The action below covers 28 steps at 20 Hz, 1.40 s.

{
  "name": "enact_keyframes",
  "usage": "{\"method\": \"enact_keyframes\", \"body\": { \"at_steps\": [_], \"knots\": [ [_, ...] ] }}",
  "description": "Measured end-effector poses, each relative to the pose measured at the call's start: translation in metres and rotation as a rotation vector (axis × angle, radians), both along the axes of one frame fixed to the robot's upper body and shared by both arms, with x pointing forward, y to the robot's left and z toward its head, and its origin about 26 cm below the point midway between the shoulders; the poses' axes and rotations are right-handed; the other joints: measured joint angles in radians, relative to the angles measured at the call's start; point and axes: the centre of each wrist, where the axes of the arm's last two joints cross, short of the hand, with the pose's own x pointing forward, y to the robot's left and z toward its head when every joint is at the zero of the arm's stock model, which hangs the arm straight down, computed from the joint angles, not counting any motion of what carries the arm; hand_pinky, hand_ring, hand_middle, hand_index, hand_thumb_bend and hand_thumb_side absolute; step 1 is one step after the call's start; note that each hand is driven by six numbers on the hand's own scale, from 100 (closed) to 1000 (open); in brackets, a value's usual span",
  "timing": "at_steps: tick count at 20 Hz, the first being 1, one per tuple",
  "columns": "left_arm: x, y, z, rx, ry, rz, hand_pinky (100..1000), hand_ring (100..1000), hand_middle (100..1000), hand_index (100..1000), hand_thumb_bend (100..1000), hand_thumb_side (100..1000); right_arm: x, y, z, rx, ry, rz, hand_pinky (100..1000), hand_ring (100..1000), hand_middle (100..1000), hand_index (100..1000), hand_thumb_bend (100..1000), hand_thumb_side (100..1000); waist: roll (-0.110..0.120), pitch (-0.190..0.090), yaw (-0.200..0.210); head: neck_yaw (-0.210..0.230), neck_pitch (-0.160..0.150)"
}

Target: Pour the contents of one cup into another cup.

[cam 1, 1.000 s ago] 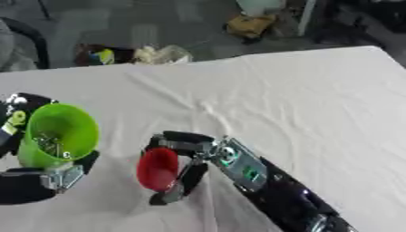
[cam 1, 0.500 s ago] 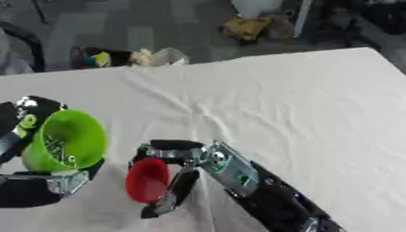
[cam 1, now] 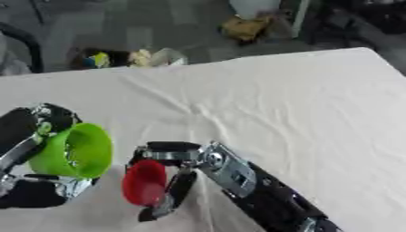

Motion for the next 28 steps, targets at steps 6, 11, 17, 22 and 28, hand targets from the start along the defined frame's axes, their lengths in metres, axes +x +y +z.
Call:
{"method": "enact_keyframes", "body": {
  "at_steps": [6, 11, 17, 22, 28],
  "knots": [
    [0.008, -0.004, -0.001, 0.054, -0.013, -0.002, 100, 390, 351, 596, 100, 252, -0.002, 0.000, 0.004, 0.003, 0.000, 0.016, 514, 234, 196, 482, 100, 100, -0.003, 0.000, -0.002, -0.001, -0.006],
    [0.013, -0.009, -0.002, 0.064, -0.025, 0.003, 100, 387, 349, 594, 100, 251, -0.003, 0.000, 0.006, 0.002, 0.002, 0.023, 513, 234, 197, 482, 100, 100, -0.004, 0.000, -0.003, -0.004, -0.006],
    [0.018, -0.014, -0.001, 0.065, -0.032, 0.003, 100, 387, 349, 594, 100, 249, -0.004, 0.001, 0.005, -0.005, 0.004, 0.028, 511, 232, 196, 480, 100, 100, -0.004, 0.000, -0.003, -0.011, -0.010],
    [0.020, -0.018, -0.003, 0.066, -0.031, -0.004, 100, 385, 349, 595, 100, 243, -0.002, 0.002, 0.000, -0.011, 0.022, 0.024, 509, 231, 195, 479, 100, 100, -0.002, 0.000, 0.003, -0.020, -0.015],
    [0.019, -0.023, 0.000, 0.084, -0.052, -0.026, 100, 378, 349, 602, 100, 220, -0.001, 0.004, -0.006, -0.022, 0.036, 0.027, 508, 231, 196, 479, 100, 100, -0.004, 0.000, 0.005, -0.029, -0.015]
  ]
}}
